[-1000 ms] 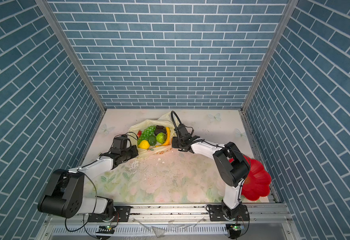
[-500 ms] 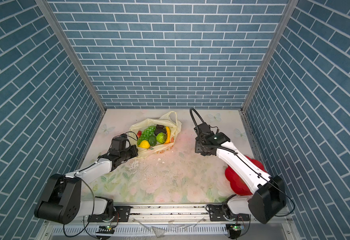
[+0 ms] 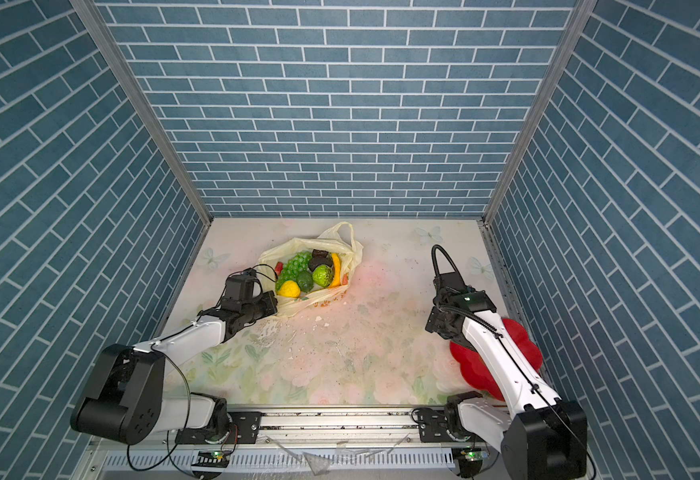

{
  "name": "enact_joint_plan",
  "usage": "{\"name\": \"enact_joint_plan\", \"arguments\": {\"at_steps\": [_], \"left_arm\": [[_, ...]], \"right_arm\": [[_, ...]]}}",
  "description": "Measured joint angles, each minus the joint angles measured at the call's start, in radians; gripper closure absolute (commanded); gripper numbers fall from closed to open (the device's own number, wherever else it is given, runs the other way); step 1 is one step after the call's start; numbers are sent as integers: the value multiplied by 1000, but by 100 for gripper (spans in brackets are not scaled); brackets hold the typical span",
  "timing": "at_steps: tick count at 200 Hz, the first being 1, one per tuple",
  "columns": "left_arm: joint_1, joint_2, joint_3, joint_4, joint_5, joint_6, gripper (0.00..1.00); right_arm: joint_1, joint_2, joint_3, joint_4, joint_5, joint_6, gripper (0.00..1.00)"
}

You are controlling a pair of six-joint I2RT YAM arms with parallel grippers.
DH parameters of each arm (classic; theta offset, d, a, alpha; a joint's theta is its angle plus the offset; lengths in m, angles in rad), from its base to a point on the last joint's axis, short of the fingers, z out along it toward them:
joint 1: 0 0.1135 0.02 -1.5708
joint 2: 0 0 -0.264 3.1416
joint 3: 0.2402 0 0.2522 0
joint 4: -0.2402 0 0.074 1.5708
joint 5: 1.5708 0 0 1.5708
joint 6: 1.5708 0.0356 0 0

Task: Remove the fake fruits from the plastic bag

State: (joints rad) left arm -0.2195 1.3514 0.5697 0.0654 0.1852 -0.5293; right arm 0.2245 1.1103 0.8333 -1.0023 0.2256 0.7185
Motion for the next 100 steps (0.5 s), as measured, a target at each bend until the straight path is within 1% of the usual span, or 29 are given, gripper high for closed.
{"name": "enact_joint_plan", "arguments": {"at_steps": [25,53,78,100], "left_arm": [[-1,2,0,0,0,3,98],[-1,3,0,0,0,3,98],[-1,4,0,0,-1,4,98],[-1,11,0,0,-1,5,98]], "right_arm": [[-84,-2,-101,77,-43,19,1],[-152,0,-175,157,-97,26,1],[-182,18,-211,225,-141,26,1],[-187,59,-221,270,-167,24,1]]}}
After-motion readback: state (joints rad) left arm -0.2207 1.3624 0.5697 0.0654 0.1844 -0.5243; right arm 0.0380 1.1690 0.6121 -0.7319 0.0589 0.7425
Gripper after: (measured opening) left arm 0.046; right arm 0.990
